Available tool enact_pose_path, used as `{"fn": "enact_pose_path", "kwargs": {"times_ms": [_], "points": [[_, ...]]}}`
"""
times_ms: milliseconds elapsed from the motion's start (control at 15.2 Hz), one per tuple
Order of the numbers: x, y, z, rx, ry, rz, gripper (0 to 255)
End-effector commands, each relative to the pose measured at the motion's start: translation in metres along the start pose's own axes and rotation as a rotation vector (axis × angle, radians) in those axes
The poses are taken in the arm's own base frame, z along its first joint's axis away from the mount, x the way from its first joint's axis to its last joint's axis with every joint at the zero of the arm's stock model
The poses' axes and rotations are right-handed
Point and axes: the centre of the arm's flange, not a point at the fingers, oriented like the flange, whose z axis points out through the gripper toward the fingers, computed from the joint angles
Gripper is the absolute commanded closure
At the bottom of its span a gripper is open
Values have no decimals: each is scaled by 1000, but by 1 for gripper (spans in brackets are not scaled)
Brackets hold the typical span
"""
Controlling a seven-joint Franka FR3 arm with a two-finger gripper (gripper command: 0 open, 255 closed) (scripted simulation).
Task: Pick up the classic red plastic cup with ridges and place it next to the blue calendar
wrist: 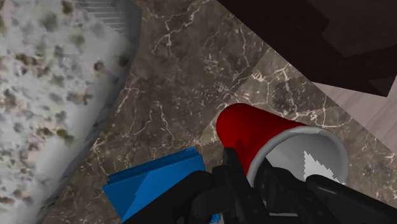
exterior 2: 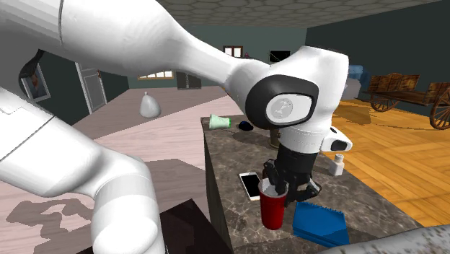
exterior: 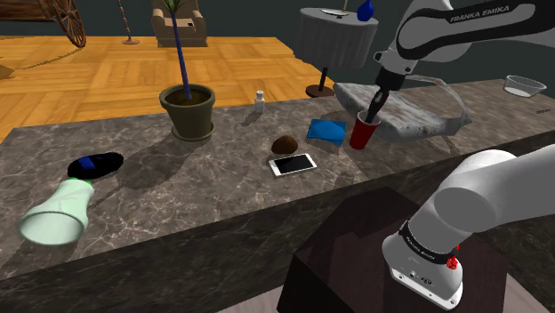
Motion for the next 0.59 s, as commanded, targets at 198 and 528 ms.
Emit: {"fn": "enact_pose_path", "kwargs": {"times_ms": [198,528], "points": [[-1,2,28,0,1,0,255],[-2,5,54,0,1,0,255]]}}
